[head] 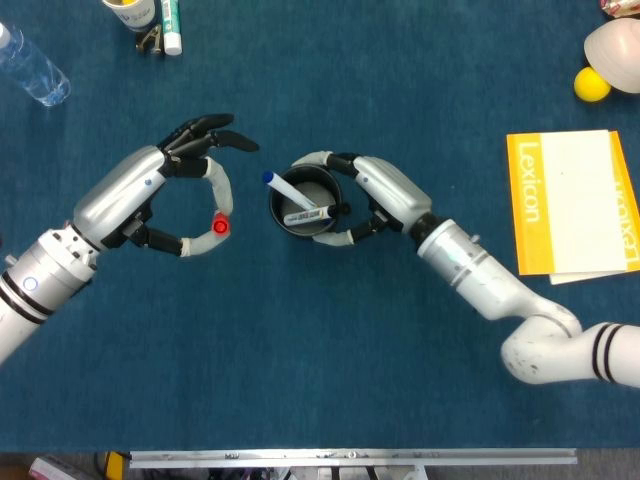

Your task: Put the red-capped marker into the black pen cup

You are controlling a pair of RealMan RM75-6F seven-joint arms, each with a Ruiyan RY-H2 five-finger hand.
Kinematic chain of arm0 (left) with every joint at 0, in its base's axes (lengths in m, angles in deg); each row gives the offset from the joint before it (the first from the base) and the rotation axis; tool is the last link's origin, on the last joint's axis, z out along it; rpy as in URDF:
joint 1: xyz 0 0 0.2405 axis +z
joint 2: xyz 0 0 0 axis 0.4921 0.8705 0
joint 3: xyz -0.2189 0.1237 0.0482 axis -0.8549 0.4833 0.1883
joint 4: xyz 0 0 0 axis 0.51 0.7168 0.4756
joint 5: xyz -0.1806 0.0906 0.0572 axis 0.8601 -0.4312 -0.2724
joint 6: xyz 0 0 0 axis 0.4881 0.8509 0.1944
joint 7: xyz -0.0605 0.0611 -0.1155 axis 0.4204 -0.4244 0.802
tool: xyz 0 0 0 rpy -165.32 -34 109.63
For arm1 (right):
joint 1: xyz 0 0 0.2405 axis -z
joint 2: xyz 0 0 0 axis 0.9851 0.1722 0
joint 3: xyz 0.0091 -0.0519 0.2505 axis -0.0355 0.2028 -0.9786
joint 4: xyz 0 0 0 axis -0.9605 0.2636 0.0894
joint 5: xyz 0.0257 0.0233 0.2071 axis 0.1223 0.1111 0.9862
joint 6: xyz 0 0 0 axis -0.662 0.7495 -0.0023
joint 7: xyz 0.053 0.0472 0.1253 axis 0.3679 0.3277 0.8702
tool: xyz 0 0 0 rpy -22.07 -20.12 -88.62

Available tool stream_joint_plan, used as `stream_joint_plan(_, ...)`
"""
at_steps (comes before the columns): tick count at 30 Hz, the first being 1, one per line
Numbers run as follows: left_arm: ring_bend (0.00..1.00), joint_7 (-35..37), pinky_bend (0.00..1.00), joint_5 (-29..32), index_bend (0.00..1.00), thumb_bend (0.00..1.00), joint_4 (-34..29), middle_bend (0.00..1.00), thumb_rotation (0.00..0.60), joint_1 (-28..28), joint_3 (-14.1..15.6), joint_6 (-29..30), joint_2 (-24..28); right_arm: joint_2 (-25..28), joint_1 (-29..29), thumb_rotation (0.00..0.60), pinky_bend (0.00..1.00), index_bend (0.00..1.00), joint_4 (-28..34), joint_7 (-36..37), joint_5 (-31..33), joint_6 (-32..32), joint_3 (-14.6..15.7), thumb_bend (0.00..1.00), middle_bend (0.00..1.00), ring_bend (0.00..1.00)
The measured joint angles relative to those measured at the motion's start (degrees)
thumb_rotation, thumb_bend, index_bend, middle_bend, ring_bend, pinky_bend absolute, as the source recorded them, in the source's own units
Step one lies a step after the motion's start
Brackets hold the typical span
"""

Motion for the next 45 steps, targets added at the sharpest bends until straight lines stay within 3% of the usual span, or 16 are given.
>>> stream_joint_plan(17, 0.04, 4.2, 0.00, 1.0, 0.64, 0.29, -0.6, 0.20, 0.600, -2.1, -1.6, -5.4, -3.4, -6.9, -2.8, 0.600, 0.20, 0.46, -3.2, -3.3, 4.6, 1.6, -3.6, 0.40, 0.41, 0.28)
stream_joint_plan(27, 0.04, 4.0, 0.00, 1.9, 0.61, 0.29, 1.0, 0.20, 0.600, -2.9, -2.1, -7.7, -5.5, -7.1, -2.6, 0.600, 0.20, 0.46, -2.0, -3.2, 4.9, 1.4, -3.9, 0.40, 0.41, 0.28)
stream_joint_plan(30, 0.03, 3.3, 0.00, 2.2, 0.53, 0.29, 1.6, 0.16, 0.600, -3.2, -2.1, -8.7, -6.0, -6.8, -2.5, 0.600, 0.20, 0.46, -1.5, -3.0, 4.9, 1.4, -3.8, 0.40, 0.41, 0.28)
stream_joint_plan(34, 0.00, 2.2, 0.00, 2.4, 0.27, 0.29, 2.3, 0.04, 0.600, -3.3, -1.9, -9.7, -6.2, -6.3, -2.2, 0.600, 0.20, 0.46, -1.1, -2.8, 5.0, 1.6, -3.8, 0.40, 0.41, 0.28)
stream_joint_plan(37, 0.00, 2.0, 0.00, 2.5, 0.13, 0.29, 2.7, 0.00, 0.600, -3.2, -2.0, -9.5, -6.0, -6.0, -2.0, 0.600, 0.20, 0.46, -0.9, -2.5, 5.0, 1.8, -3.6, 0.40, 0.41, 0.28)
stream_joint_plan(45, 0.00, -0.2, 0.00, 2.3, 0.07, 0.29, 3.3, 0.00, 0.600, -2.2, -2.1, -7.9, -4.6, -4.6, -0.4, 0.600, 0.20, 0.46, -0.7, -1.0, 4.4, 1.7, -1.7, 0.40, 0.41, 0.28)
